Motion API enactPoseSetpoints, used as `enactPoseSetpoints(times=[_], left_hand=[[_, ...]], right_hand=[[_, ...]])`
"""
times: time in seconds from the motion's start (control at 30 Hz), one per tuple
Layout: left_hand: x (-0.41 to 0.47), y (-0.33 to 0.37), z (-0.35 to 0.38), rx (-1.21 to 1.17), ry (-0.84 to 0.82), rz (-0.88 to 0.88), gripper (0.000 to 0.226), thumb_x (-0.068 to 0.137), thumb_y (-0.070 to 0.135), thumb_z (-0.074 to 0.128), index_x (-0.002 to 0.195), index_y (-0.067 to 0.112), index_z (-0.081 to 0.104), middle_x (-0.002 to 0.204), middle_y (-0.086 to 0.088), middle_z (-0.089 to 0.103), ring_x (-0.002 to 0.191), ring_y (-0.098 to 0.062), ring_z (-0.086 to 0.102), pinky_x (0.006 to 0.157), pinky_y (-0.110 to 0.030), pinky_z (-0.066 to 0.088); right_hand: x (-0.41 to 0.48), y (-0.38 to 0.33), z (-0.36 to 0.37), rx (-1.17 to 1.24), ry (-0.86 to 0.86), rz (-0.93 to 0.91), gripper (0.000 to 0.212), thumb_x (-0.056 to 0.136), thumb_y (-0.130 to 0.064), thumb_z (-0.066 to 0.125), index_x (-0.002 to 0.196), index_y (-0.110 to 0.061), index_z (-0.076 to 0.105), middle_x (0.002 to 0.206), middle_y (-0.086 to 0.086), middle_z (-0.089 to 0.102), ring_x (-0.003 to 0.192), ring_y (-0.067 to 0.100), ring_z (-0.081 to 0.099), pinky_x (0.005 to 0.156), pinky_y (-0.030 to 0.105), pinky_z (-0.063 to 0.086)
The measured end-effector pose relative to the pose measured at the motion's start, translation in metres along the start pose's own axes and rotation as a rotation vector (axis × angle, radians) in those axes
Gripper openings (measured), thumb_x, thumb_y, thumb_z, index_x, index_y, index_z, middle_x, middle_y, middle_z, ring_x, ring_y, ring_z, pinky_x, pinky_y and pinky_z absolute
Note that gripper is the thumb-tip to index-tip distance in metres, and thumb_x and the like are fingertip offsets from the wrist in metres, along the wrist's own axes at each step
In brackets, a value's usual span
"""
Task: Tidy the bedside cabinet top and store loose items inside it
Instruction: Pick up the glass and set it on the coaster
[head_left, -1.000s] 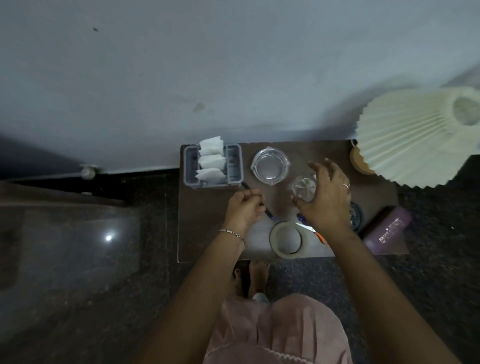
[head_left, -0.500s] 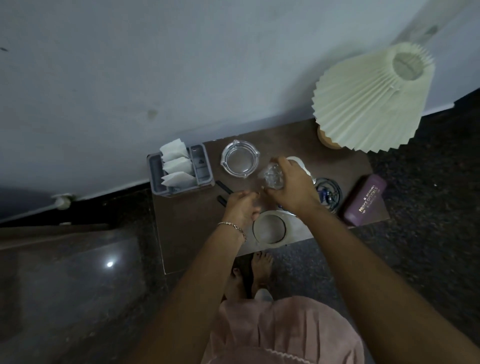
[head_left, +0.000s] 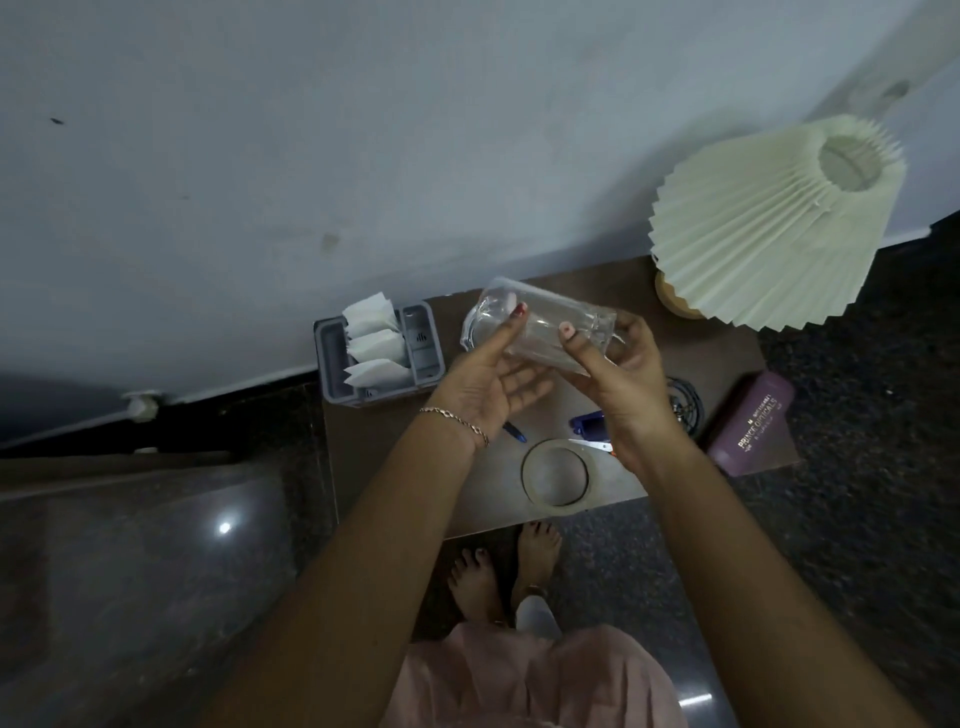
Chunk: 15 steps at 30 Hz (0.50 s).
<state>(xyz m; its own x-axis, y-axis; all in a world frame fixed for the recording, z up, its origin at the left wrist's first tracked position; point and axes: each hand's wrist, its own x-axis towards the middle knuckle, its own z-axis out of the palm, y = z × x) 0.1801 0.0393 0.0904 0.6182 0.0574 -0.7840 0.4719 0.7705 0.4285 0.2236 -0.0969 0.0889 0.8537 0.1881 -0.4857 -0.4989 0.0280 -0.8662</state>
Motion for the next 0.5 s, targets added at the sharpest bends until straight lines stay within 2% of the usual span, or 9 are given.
enactPoseSetpoints(times=[0.07,0.13,0.2,0.27,0.3,0.37,0.43,0.5], left_hand=[[0.004,0.013,0.001,0.004,0.007,0.066,0.043,0.081,0.031,0.071,0.116,0.011,0.058,0.113,-0.014,0.069,0.099,-0.027,0.069,0.085,-0.040,0.057],[0.008,0.027,0.000,0.048,0.028,0.127,0.049,0.078,0.028,0.074,0.120,0.010,0.056,0.115,-0.012,0.069,0.100,-0.027,0.069,0.081,-0.042,0.059],[0.011,0.041,-0.001,0.146,0.059,0.196,0.054,0.073,0.020,0.079,0.120,0.010,0.055,0.117,-0.012,0.067,0.102,-0.029,0.068,0.075,-0.041,0.059],[0.017,0.049,-0.003,0.289,0.118,0.273,0.060,0.066,0.009,0.083,0.116,0.014,0.051,0.117,-0.009,0.064,0.104,-0.027,0.065,0.075,-0.042,0.059],[0.019,0.052,-0.003,0.375,0.140,0.313,0.066,0.061,0.003,0.084,0.114,0.016,0.048,0.117,-0.008,0.063,0.104,-0.026,0.064,0.077,-0.043,0.059],[0.027,0.052,-0.005,0.556,0.139,0.410,0.074,0.051,-0.001,0.086,0.111,0.017,0.044,0.116,-0.011,0.063,0.104,-0.025,0.064,0.084,-0.044,0.058],[0.034,0.047,-0.008,0.716,0.132,0.491,0.078,0.045,0.006,0.086,0.108,0.020,0.044,0.114,-0.010,0.064,0.102,-0.024,0.064,0.087,-0.044,0.057],[0.038,0.042,-0.010,0.882,0.142,0.551,0.079,0.041,0.020,0.085,0.109,0.023,0.044,0.111,-0.003,0.064,0.100,-0.020,0.064,0.085,-0.036,0.057]], right_hand=[[0.008,-0.004,0.003,-0.047,-0.068,-0.007,0.058,0.068,-0.019,0.084,0.118,-0.014,0.053,0.113,0.006,0.068,0.104,0.020,0.068,0.094,0.045,0.053],[0.017,-0.008,0.006,-0.158,-0.148,-0.031,0.059,0.065,-0.017,0.085,0.116,-0.016,0.056,0.112,0.004,0.068,0.100,0.013,0.068,0.088,0.032,0.055],[0.028,-0.009,0.011,-0.308,-0.198,-0.067,0.059,0.065,-0.016,0.087,0.115,-0.018,0.056,0.110,-0.002,0.066,0.096,0.009,0.067,0.081,0.020,0.055],[0.042,-0.006,0.015,-0.456,-0.241,-0.083,0.064,0.062,-0.016,0.088,0.116,-0.018,0.054,0.110,-0.005,0.064,0.097,0.007,0.064,0.075,0.011,0.052],[0.049,-0.002,0.018,-0.524,-0.263,-0.091,0.067,0.061,-0.018,0.089,0.117,-0.018,0.053,0.111,-0.005,0.064,0.099,0.007,0.064,0.076,0.011,0.051],[0.060,0.008,0.022,-0.647,-0.281,-0.122,0.071,0.057,-0.025,0.091,0.117,-0.019,0.053,0.112,-0.007,0.064,0.101,0.010,0.063,0.083,0.023,0.053],[0.065,0.016,0.025,-0.748,-0.263,-0.187,0.073,0.056,-0.028,0.091,0.118,-0.018,0.052,0.111,-0.009,0.063,0.099,0.010,0.061,0.085,0.028,0.052],[0.068,0.024,0.028,-0.812,-0.239,-0.263,0.076,0.057,-0.026,0.090,0.121,-0.016,0.051,0.109,-0.007,0.063,0.094,0.011,0.060,0.079,0.026,0.050]])
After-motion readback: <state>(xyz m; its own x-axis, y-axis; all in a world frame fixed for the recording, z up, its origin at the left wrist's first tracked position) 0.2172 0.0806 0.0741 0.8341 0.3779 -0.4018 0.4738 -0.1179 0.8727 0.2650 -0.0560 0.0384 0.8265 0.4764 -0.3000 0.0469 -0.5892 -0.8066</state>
